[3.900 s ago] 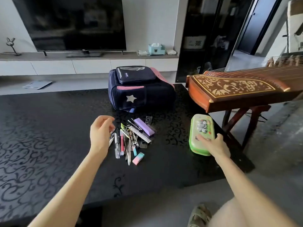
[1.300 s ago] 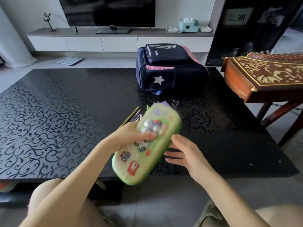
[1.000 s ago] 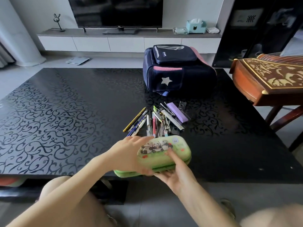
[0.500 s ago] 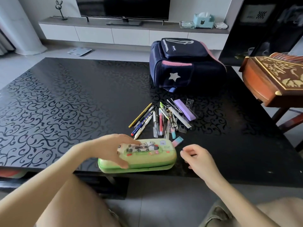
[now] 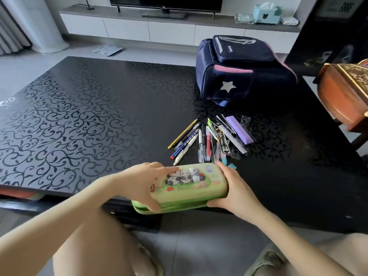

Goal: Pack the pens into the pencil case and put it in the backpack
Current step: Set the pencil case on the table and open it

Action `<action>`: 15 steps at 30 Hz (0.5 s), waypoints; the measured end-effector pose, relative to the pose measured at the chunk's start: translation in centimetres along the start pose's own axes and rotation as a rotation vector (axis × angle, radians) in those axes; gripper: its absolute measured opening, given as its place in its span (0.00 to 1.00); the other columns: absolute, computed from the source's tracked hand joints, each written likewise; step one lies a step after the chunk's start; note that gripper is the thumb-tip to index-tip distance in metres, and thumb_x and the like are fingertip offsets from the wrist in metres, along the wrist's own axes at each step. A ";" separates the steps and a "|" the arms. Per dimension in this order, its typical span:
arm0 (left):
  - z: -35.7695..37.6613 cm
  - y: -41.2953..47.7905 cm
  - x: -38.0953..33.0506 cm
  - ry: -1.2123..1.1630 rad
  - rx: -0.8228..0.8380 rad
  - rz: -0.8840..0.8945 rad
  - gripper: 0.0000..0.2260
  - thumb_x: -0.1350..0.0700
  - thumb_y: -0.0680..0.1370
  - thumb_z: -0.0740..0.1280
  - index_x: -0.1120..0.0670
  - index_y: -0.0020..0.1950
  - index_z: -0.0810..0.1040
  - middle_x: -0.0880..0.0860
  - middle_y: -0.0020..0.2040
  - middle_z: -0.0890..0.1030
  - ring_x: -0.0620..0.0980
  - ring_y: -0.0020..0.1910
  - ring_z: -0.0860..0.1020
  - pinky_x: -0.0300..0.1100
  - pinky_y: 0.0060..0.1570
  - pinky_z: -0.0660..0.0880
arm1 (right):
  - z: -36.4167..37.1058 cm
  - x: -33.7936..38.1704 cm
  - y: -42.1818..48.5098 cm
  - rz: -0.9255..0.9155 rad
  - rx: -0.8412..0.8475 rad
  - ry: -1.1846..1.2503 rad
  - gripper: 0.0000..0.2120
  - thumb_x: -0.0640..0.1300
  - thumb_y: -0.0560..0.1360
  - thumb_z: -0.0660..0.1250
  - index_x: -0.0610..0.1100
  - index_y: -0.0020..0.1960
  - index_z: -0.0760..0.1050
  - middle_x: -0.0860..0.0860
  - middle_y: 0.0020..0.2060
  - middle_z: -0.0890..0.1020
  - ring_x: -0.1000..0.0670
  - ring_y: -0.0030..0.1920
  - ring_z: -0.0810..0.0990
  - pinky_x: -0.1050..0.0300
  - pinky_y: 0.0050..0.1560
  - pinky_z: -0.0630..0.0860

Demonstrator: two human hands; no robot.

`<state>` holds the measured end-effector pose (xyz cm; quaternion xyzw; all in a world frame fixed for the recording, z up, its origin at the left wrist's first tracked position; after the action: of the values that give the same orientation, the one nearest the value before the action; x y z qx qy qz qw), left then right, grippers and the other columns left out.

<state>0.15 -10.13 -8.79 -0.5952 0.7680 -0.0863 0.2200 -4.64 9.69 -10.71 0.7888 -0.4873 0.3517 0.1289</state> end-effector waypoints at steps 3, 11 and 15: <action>-1.6 -0.5 1.5 -0.396 0.072 -0.009 0.34 0.42 0.63 0.73 0.35 0.67 0.65 0.34 0.54 0.76 0.33 0.49 0.74 0.27 0.49 0.67 | 0.2 -1.1 0.0 0.013 -0.081 0.246 0.49 0.42 0.56 0.82 0.60 0.69 0.60 0.60 0.61 0.72 0.55 0.60 0.72 0.57 0.60 0.70; -6.2 -3.0 11.8 -0.899 -0.627 -0.413 0.12 0.51 0.79 0.61 0.50 0.44 0.83 0.50 0.42 0.84 0.48 0.43 0.80 0.38 0.44 0.75 | 3.6 3.1 -0.6 -0.136 -0.163 0.061 0.38 0.51 0.58 0.79 0.46 0.65 0.70 0.55 0.58 0.72 0.53 0.60 0.73 0.65 0.58 0.67; -5.2 -3.7 14.9 -0.698 -0.713 -0.561 0.17 0.48 0.80 0.59 0.60 0.49 0.79 0.63 0.47 0.81 0.61 0.48 0.77 0.47 0.47 0.71 | 5.5 5.8 0.9 -0.181 -0.101 -0.034 0.35 0.59 0.64 0.73 0.46 0.66 0.70 0.54 0.59 0.72 0.53 0.58 0.73 0.62 0.57 0.68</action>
<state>-1.82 -25.95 -6.24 -0.8070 0.4440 0.3247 0.2149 -1.43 2.32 -10.84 0.8279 -0.4335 0.3002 0.1913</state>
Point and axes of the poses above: each hand's wrist, its own y-axis towards the middle knuckle, its own z-axis out of the palm, x = y × z, the point moved 9 cm from there along y, towards the middle knuckle
